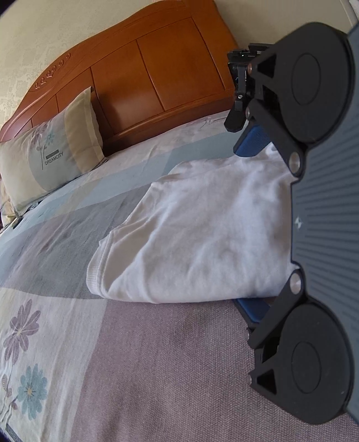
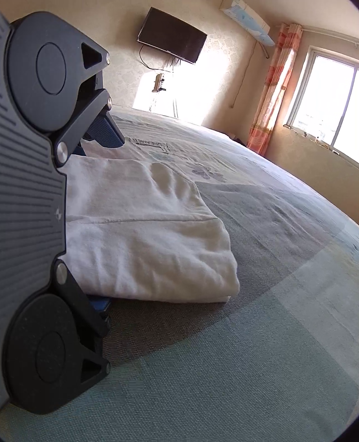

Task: Fold clothes

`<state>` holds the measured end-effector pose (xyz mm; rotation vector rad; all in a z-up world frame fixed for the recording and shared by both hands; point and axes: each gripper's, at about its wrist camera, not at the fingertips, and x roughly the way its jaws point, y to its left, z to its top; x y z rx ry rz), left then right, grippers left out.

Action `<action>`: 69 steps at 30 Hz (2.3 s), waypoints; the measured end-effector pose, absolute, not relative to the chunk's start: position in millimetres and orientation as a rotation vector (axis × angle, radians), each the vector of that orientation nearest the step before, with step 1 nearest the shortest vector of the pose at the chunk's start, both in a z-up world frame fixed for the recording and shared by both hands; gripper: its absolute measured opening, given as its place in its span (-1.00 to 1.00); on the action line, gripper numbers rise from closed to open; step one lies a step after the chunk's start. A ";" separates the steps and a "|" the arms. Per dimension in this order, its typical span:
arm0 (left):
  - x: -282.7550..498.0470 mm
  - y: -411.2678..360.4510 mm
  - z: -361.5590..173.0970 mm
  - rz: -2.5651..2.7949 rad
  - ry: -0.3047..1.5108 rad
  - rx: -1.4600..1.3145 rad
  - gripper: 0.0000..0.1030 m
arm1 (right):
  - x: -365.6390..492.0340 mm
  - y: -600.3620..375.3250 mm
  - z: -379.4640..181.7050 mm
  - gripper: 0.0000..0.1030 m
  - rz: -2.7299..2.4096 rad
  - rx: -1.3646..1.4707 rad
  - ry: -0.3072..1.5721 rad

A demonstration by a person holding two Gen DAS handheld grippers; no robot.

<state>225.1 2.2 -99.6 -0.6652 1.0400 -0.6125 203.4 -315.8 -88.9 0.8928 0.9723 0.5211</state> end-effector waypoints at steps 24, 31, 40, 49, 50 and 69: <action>255.4 -17.5 -99.6 -0.614 1.117 -0.785 0.98 | 225.1 -331.3 -94.0 1.00 0.638 0.929 1.014; 256.4 -15.5 -98.3 -0.632 1.158 -0.821 0.98 | 215.2 -335.7 -94.2 1.00 0.659 0.954 0.999; 255.3 -14.9 -95.3 -0.661 1.162 -0.864 0.98 | 223.4 -346.1 -99.5 1.00 0.720 1.006 1.006; 247.3 -18.7 -73.1 -0.720 1.136 -0.889 0.98 | 224.0 -346.4 -80.2 1.00 0.749 0.999 0.961; 246.4 -19.5 -71.3 -0.726 1.134 -0.895 0.98 | 224.3 -345.9 -77.0 1.00 0.751 0.993 0.958; 253.0 -77.3 -40.3 -0.833 1.110 -0.894 0.98 | 208.3 -390.6 -38.9 1.00 0.725 0.964 0.835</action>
